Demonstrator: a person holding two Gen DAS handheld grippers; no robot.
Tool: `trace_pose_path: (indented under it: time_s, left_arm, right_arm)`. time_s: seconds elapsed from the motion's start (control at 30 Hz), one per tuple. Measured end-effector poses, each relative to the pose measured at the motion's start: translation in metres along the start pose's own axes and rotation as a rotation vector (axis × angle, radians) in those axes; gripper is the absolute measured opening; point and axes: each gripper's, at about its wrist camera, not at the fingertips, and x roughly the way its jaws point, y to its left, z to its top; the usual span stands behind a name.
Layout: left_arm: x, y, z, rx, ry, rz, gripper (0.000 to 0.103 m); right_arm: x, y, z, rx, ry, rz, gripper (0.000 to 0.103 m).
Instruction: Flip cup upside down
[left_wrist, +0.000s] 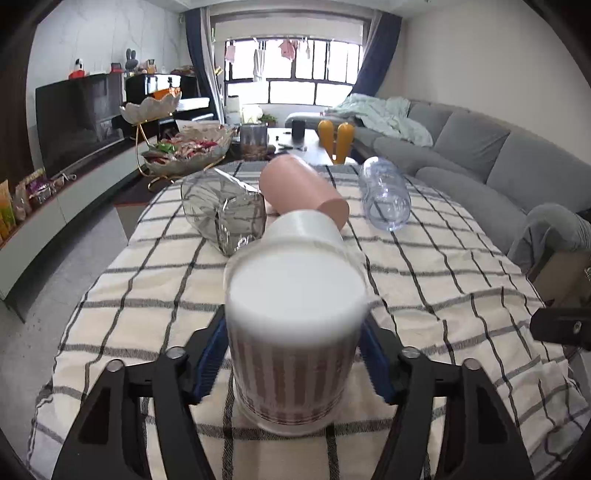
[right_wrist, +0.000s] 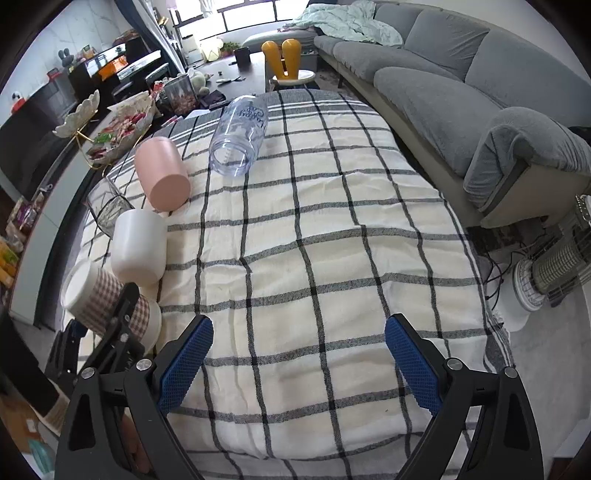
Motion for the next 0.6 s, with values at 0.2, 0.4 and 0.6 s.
trace_pose_path:
  time_s: [0.2, 0.4, 0.6]
  left_arm:
    - [-0.010, 0.001, 0.001, -0.022, 0.037, -0.010, 0.080]
    - [-0.039, 0.006, 0.010, -0.043, 0.075, -0.034, 0.085]
    - [-0.071, 0.020, 0.021, -0.083, 0.103, -0.048, 0.089]
  right_arm:
    - [-0.005, -0.006, 0.001, 0.028, 0.002, 0.023, 0.094]
    - [-0.028, 0.000, 0.003, 0.016, -0.059, 0.042, 0.094]
    - [-0.057, 0.014, 0.003, -0.040, -0.169, 0.030, 0.094]
